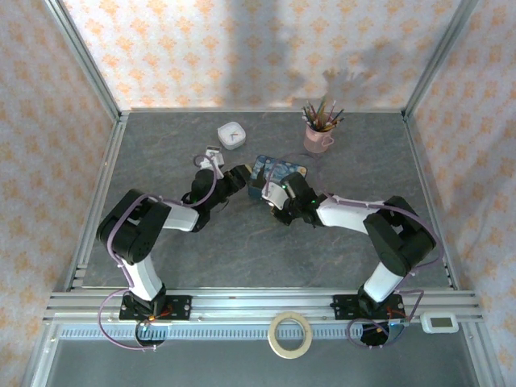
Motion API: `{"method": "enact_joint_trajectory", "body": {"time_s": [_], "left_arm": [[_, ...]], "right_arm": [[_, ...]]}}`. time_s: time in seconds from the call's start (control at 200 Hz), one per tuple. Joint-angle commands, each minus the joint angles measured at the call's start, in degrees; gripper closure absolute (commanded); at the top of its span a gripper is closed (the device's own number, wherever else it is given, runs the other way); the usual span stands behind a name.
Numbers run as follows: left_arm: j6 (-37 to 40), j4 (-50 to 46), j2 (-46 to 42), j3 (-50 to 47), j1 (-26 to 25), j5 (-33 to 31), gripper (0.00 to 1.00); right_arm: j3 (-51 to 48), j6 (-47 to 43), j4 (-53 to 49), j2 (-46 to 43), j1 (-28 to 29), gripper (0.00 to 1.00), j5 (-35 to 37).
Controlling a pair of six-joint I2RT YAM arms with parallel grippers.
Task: Unlock a padlock with a key
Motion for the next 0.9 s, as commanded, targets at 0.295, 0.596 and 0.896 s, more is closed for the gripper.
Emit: {"method": "enact_joint_trajectory", "body": {"time_s": [0.295,0.596,0.896], "left_arm": [[2.9,-1.8,9.2,5.6,-0.4,5.4,0.55],[3.3,-1.8,12.0,6.8,-3.2,7.4,0.61],[1.9,0.3,11.0,5.2,-4.1,7.7,0.62]], "right_arm": [[3.1,-3.4,1.4,2.0,-0.3,1.00,-1.7],[8.5,-5.6,-0.8,5.6,-0.3,1.00,-2.2],[10.9,-0.1,0.9,6.3,-0.3,1.00,-6.5]]}}
